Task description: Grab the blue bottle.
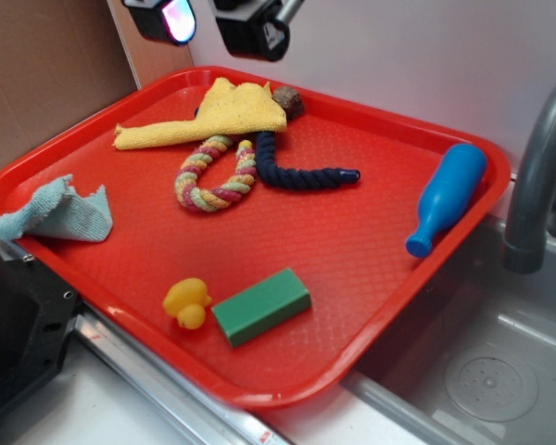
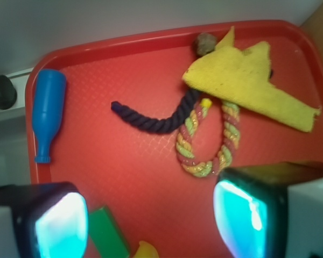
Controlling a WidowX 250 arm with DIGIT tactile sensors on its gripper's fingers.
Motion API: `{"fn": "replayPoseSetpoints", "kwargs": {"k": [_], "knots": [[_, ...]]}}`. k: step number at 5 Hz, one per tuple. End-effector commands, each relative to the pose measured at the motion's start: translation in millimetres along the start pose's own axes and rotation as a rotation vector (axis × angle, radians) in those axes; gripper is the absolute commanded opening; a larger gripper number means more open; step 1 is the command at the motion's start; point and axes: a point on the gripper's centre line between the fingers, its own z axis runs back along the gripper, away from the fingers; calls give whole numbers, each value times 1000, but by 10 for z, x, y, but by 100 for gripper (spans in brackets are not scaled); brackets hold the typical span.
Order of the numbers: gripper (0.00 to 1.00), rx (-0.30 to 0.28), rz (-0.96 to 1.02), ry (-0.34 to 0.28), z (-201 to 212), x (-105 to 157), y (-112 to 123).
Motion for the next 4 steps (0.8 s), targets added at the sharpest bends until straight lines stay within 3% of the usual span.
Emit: {"fn": "replayPoseSetpoints", "kwargs": {"k": [1, 2, 3, 4], "knots": [[100, -24, 5, -43, 130, 114, -15], [100, -17, -161, -48, -242, 492, -389], [100, -29, -219, -119, -453, 841, -744], [100, -19, -196, -80, -743, 981, -1084]]}}
